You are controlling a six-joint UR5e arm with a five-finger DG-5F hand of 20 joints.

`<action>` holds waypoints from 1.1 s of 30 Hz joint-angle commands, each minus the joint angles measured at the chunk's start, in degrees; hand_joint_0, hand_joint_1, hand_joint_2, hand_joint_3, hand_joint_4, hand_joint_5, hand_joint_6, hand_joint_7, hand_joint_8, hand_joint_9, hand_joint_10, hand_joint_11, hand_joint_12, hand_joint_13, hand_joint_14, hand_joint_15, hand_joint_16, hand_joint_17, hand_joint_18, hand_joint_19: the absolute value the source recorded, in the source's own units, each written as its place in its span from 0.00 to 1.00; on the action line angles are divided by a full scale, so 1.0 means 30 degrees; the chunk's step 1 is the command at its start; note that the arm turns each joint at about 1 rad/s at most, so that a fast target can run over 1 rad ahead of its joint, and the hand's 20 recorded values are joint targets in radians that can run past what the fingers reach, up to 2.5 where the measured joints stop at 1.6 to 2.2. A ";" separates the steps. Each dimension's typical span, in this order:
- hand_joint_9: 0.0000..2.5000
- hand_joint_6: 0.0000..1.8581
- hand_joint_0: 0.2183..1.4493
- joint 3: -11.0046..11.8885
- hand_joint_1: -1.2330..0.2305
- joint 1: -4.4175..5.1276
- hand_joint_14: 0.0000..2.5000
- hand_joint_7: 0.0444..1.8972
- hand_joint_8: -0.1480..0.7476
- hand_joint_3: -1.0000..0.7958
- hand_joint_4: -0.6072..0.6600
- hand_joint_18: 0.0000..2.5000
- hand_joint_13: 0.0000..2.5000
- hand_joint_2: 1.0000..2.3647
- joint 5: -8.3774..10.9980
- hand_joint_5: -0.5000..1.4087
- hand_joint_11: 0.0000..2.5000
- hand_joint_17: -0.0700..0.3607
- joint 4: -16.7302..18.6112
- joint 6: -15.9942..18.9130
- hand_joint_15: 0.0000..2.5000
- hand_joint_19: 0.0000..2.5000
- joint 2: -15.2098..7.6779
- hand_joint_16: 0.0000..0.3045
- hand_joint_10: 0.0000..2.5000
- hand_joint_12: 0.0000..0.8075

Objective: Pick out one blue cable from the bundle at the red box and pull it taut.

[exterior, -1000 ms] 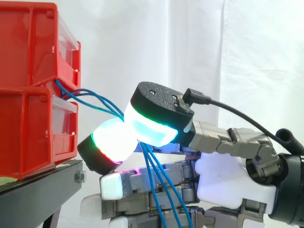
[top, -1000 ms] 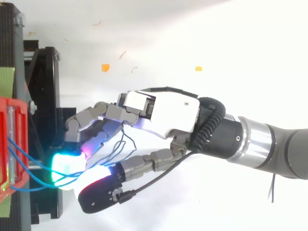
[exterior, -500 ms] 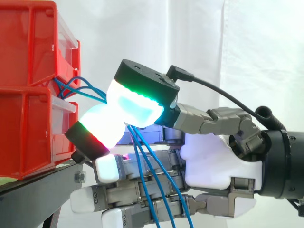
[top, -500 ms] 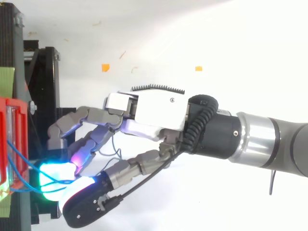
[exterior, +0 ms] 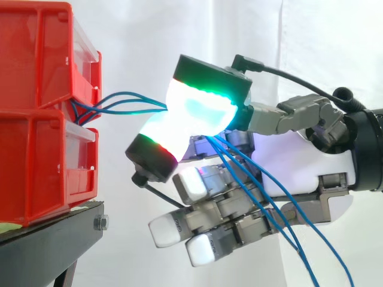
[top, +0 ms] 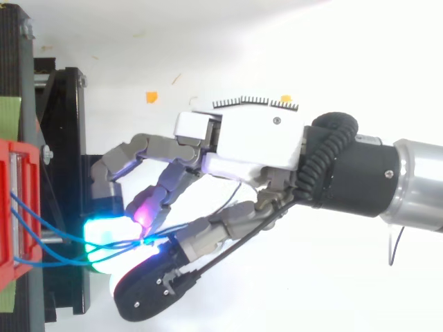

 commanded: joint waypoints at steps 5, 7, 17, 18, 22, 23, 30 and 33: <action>0.46 0.50 0.37 0.0000 0.21 -0.0162 0.01 0.55 0.47 0.28 0.46 0.29 0.33 0.00 -0.0555 0.20 0.23 0.38 -0.0842 0.0019 0.17 0.21 0.0096 0.14 0.01 0.43; 0.46 0.49 0.33 0.0000 0.21 -0.0250 0.01 0.51 0.48 0.28 0.50 0.29 0.33 0.00 -0.0790 0.20 0.23 0.38 -0.0959 0.0019 0.17 0.21 0.0096 0.14 0.01 0.43; 0.46 0.48 0.24 0.0000 0.35 -0.0338 0.01 0.48 0.49 0.28 0.53 0.29 0.33 0.00 -0.0907 0.20 0.22 0.41 -0.1223 0.0019 0.17 0.22 0.0096 0.16 0.01 0.46; 0.46 0.48 0.24 0.0000 0.37 -0.0367 0.01 0.47 0.49 0.28 0.53 0.29 0.33 0.00 -0.0907 0.20 0.22 0.41 -0.1223 0.0019 0.17 0.22 0.0096 0.16 0.01 0.46; 0.46 0.47 0.23 0.0058 0.42 -0.0367 0.01 0.46 0.50 0.28 0.53 0.30 0.34 0.00 -0.0848 0.20 0.22 0.42 -0.1194 -0.0069 0.17 0.22 0.0125 0.16 0.01 0.47; 0.47 0.47 0.23 0.0088 0.42 -0.0367 0.01 0.46 0.50 0.28 0.53 0.30 0.34 0.00 -0.0848 0.20 0.21 0.42 -0.1194 -0.0069 0.17 0.22 0.0096 0.16 0.01 0.47; 0.48 0.47 0.32 0.0176 0.39 -0.0367 0.01 0.53 0.48 0.30 0.45 0.28 0.34 0.00 -0.0907 0.21 0.22 0.39 -0.1223 -0.0069 0.18 0.24 0.0125 0.14 0.01 0.44; 0.48 0.47 0.33 0.0176 0.33 -0.0396 0.01 0.56 0.48 0.35 0.47 0.29 0.34 0.01 -0.0877 0.21 0.22 0.39 -0.1223 -0.0069 0.17 0.23 0.0125 0.14 0.01 0.44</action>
